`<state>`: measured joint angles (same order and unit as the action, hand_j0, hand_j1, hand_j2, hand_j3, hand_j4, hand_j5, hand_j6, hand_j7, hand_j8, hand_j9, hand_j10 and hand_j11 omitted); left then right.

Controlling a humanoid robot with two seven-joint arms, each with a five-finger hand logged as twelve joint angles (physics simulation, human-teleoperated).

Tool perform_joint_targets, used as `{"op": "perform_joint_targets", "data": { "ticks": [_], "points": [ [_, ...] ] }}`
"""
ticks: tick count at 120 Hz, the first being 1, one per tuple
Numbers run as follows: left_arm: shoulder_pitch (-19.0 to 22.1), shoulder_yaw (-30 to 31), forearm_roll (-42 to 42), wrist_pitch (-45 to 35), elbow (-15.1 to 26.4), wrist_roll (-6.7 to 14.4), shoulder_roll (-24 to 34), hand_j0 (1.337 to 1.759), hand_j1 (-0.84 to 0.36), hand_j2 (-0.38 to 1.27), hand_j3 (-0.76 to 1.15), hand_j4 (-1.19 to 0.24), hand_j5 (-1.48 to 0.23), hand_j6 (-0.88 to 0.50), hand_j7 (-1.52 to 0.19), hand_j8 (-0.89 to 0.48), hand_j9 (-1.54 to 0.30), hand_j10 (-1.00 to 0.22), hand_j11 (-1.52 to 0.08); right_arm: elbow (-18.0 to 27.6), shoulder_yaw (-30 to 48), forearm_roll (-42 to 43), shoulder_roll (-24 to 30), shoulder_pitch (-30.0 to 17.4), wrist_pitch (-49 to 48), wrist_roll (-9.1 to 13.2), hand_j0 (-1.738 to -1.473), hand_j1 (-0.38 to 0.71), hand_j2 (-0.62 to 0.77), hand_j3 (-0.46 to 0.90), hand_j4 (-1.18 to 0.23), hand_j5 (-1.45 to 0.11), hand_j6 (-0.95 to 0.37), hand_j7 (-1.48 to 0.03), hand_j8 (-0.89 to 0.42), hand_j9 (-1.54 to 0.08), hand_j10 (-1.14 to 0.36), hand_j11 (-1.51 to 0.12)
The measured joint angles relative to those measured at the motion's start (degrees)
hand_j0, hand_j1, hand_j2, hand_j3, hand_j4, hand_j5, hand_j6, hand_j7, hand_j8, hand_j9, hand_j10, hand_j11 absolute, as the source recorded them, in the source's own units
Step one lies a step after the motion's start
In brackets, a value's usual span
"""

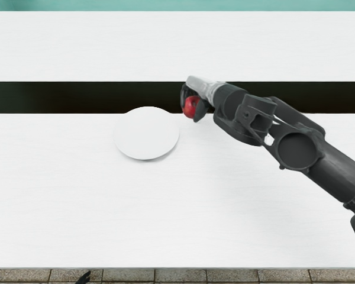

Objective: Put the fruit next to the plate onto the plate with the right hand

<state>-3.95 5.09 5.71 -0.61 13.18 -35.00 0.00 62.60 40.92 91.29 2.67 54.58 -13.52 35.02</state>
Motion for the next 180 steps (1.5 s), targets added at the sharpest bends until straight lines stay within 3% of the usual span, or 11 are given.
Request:
{"op": "perform_joint_targets", "data": {
  "ticks": [31,51,109,122,128,138,158,180],
  "points": [
    [0.0,0.0,0.01,0.0,0.0,0.0,0.0,1.658,0.34,0.0,0.0,-0.01,-0.01,-0.01,-0.01,-0.01,-0.01,-0.01,-0.01,-5.31,-0.25,-0.02,-2.45,3.56,0.15,0.03,-1.643,0.16,-0.01,0.0,-0.8,-1.27,-0.39,-1.13,-0.22,-1.28,-0.53,-1.19],
    [0.0,-0.01,0.01,0.0,0.0,0.0,0.0,1.658,0.34,0.0,0.0,-0.01,-0.01,-0.01,-0.01,-0.01,-0.01,-0.01,-0.01,-6.36,-2.17,-2.98,-2.63,4.12,0.66,0.05,-1.643,0.21,0.08,0.0,-0.78,-1.25,-0.37,-1.13,-0.21,-1.26,-0.51,-1.18],
    [0.0,0.0,0.01,0.0,0.0,0.0,0.0,1.658,0.34,0.0,0.0,-0.01,-0.01,-0.01,-0.01,-0.01,-0.01,-0.01,-0.01,0.42,-7.24,-14.53,-2.67,4.77,0.6,0.06,-1.646,0.27,0.18,0.0,-0.71,-1.28,-0.31,-1.13,-0.15,-1.28,-0.45,-1.2],
    [0.0,0.0,0.01,0.0,0.0,0.0,0.0,1.658,0.34,0.0,0.0,-0.01,-0.01,-0.01,-0.01,-0.01,-0.01,-0.01,-0.01,1.51,-8.02,-16.25,-2.67,4.68,0.75,-0.02,-1.648,0.25,0.28,0.0,-0.76,-1.27,-0.34,-1.13,-0.22,-1.27,-0.53,-1.22],
    [0.0,0.0,0.01,0.0,0.0,0.0,0.0,1.658,0.34,0.0,0.0,-0.01,-0.01,-0.01,-0.01,-0.01,-0.01,-0.01,-0.01,1.82,-8.27,-16.99,-2.67,4.56,0.79,-0.07,-1.649,0.23,0.23,0.0,-0.76,-1.27,-0.34,-1.13,-0.23,-1.28,-0.52,-1.25],
    [0.0,0.0,0.01,0.0,0.0,0.0,0.0,1.658,0.34,0.0,0.0,-0.01,-0.01,-0.01,-0.01,-0.01,-0.01,-0.01,-0.01,2.07,-8.58,-16.94,-2.67,4.47,0.86,-0.08,-1.653,0.17,0.11,0.0,-0.64,-1.06,-0.38,-0.94,-0.28,-1.07,-0.55,-1.05],
    [0.0,0.0,0.0,0.0,0.0,0.0,0.0,1.658,0.34,0.0,0.0,-0.01,-0.01,-0.01,-0.01,-0.01,-0.01,-0.01,-0.01,1.92,-8.79,-16.58,-2.67,4.41,1.0,-0.03,-1.656,-0.09,0.04,0.0,-0.31,-0.51,-0.2,-0.45,-0.15,-0.51,-0.27,-0.5],
    [0.0,0.01,0.0,0.0,0.0,0.0,0.0,1.658,0.34,0.0,0.0,-0.01,-0.01,-0.01,-0.01,-0.01,-0.01,-0.01,-0.01,1.62,-6.82,-16.72,-2.67,3.78,1.03,-0.02,-1.657,-0.24,0.02,0.0,-0.13,-0.21,-0.08,-0.19,-0.06,-0.21,-0.11,-0.2]
  ]
}}
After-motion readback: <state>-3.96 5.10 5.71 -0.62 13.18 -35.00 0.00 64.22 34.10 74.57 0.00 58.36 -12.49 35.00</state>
